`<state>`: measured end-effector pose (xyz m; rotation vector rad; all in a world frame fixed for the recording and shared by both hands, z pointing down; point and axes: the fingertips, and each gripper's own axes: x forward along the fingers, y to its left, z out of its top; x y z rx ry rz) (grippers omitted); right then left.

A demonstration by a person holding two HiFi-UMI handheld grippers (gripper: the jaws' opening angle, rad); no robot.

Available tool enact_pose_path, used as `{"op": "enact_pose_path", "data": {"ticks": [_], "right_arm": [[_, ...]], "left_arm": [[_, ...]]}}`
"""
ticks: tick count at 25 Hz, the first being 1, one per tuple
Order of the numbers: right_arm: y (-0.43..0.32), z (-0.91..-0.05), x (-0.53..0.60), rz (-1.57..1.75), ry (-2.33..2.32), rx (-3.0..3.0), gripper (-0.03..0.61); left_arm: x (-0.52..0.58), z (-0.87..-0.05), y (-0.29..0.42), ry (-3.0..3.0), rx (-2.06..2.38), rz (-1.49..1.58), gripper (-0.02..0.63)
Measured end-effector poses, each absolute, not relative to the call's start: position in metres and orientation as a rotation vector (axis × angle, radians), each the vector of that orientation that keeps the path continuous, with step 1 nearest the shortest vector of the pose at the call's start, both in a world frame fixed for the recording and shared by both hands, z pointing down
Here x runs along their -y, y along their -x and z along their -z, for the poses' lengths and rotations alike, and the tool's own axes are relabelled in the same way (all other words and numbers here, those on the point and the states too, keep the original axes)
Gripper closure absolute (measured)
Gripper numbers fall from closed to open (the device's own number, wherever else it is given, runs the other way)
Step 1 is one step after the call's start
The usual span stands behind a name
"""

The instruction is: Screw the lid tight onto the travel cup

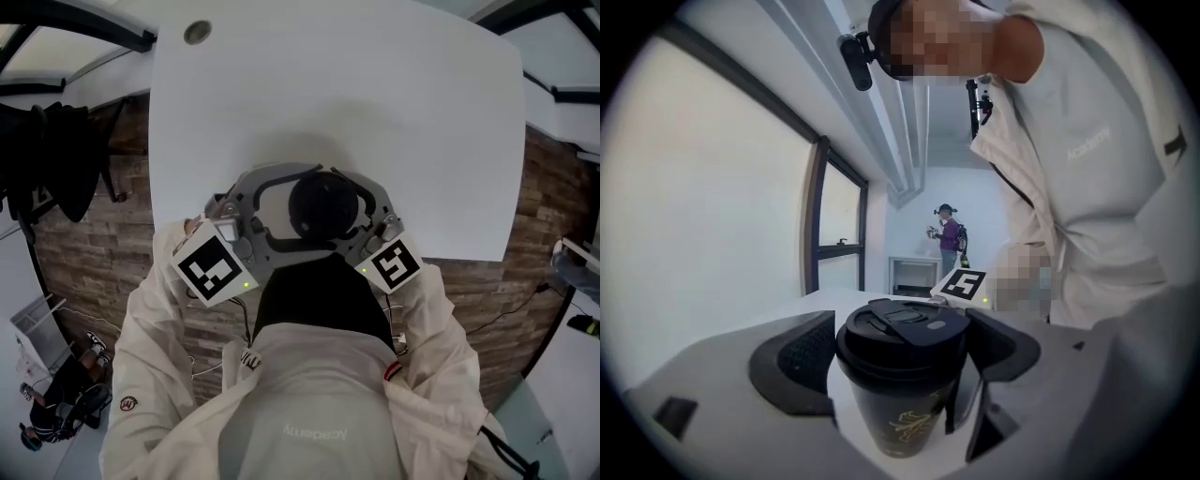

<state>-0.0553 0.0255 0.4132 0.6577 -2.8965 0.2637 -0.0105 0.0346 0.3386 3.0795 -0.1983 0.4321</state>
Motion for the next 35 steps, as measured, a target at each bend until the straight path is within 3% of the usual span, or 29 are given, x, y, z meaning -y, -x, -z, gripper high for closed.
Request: {"op": "enact_pose_path", "data": {"ticks": [7, 18, 35], "right_arm": [[0.055, -0.415, -0.021, -0.274, -0.674, 2.905, 0.175], [0.052, -0.423, -0.028, -0.213, -0.721, 2.833, 0.175], [0.056, -0.421, -0.026, -0.234, -0.74, 2.869, 0.175]], "left_arm": [[-0.027, -0.342, 0.011, -3.047, 0.196, -0.421, 0.186], [-0.027, -0.336, 0.018, -2.876, 1.007, -0.302, 0.187], [-0.027, -0.343, 0.028, -2.694, 1.553, -0.17, 0.187]]}}
